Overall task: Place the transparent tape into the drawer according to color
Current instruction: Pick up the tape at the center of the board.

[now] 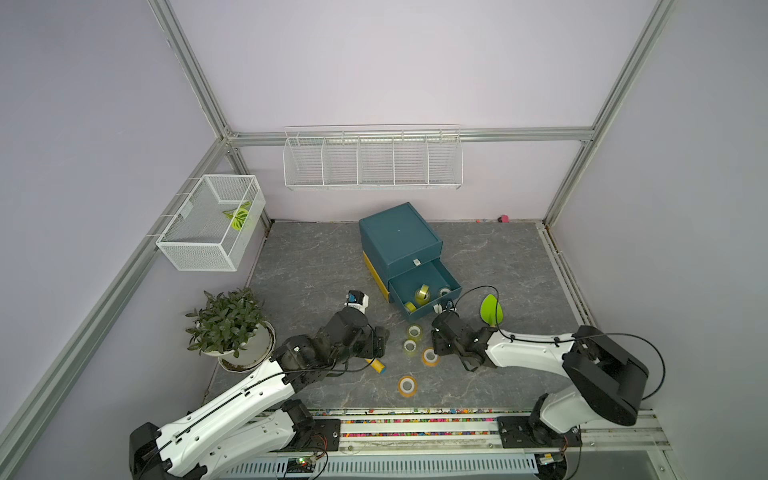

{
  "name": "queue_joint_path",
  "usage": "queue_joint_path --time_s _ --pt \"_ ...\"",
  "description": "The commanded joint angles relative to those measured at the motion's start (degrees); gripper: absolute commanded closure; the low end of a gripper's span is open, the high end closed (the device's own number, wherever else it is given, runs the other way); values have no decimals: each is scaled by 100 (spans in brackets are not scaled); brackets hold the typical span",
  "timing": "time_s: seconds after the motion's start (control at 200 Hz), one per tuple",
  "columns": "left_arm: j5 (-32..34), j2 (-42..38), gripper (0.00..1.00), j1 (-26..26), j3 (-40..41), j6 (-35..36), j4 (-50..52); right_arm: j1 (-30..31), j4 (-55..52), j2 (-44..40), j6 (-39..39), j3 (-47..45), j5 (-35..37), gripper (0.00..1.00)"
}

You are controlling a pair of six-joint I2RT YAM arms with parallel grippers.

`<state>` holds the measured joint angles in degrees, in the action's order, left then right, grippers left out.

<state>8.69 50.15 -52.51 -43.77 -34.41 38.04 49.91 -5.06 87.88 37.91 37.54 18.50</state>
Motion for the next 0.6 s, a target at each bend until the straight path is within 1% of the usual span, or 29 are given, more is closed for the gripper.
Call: queue_joint_path --time_s 0.0,0.12,0.225,0.395,0.495,0.6 --pt "-36 -15 14 -5 96 -48 -42 11 -352 90 258 21 125 39" --pt "-43 19 14 -5 127 -72 -69 -32 -334 -84 357 -140 61 51" --pt "-51 43 14 -6 190 -134 -128 -82 -380 -387 406 -327 39 57" --pt "-70 87 14 -5 305 -221 -223 -184 -738 -1282 380 -579 -48 60" --pt "-99 95 14 -6 375 -268 -279 -192 -1157 -2053 317 -634 -131 61" --pt "-122 111 14 -5 450 -306 -345 -201 -1670 -2900 215 -481 -233 61"
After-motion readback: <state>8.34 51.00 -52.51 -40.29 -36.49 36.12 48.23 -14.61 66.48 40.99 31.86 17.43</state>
